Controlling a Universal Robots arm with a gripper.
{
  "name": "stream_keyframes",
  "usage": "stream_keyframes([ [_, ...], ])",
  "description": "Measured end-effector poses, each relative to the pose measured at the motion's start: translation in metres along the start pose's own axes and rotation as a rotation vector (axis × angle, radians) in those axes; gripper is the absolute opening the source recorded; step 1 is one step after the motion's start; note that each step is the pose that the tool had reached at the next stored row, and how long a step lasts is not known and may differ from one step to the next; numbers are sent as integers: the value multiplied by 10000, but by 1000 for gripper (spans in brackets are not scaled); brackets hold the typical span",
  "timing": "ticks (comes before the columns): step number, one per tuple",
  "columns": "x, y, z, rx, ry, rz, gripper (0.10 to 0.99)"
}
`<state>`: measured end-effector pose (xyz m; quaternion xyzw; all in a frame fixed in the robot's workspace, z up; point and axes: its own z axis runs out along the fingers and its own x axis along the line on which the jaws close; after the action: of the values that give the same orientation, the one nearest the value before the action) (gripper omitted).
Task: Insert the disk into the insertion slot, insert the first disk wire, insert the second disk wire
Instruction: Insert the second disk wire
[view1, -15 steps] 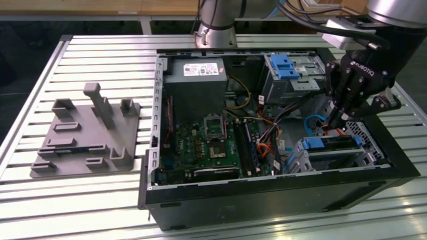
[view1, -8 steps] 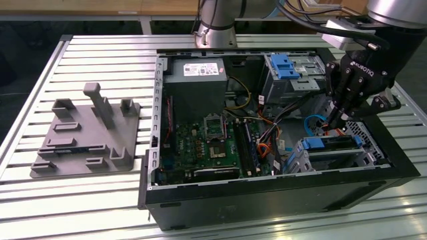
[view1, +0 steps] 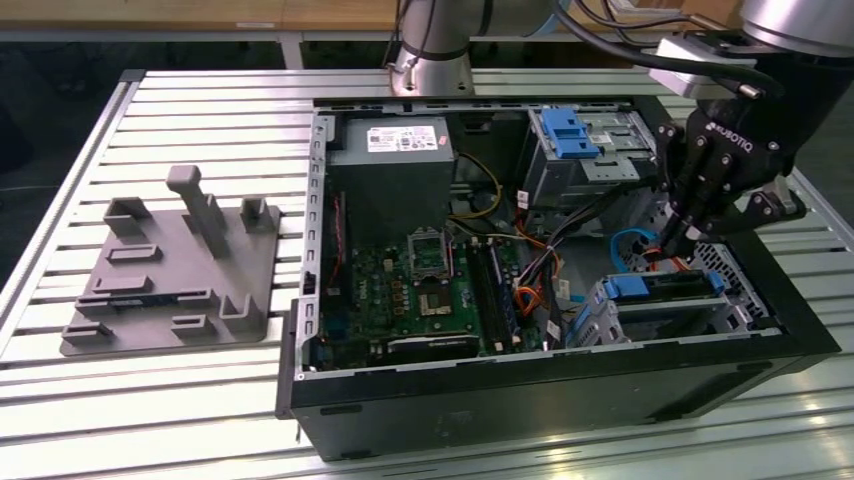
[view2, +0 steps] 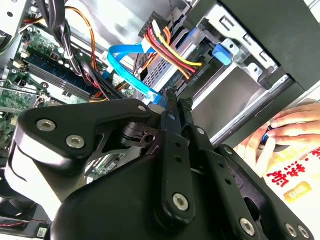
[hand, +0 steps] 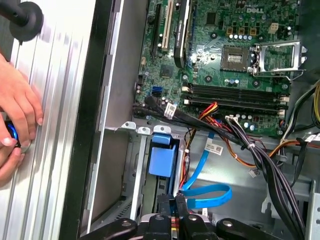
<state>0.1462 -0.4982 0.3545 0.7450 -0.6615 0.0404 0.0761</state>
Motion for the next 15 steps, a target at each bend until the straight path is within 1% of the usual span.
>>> stream_keyframes([
  [4,7,-52,-2,-11,-2,37,161],
  [8,9,-53,3,-67,-28,385,161],
  [11,8,-53,6,-111,-70,664,161],
  [15,32,-51,13,-136,-112,842,161],
])
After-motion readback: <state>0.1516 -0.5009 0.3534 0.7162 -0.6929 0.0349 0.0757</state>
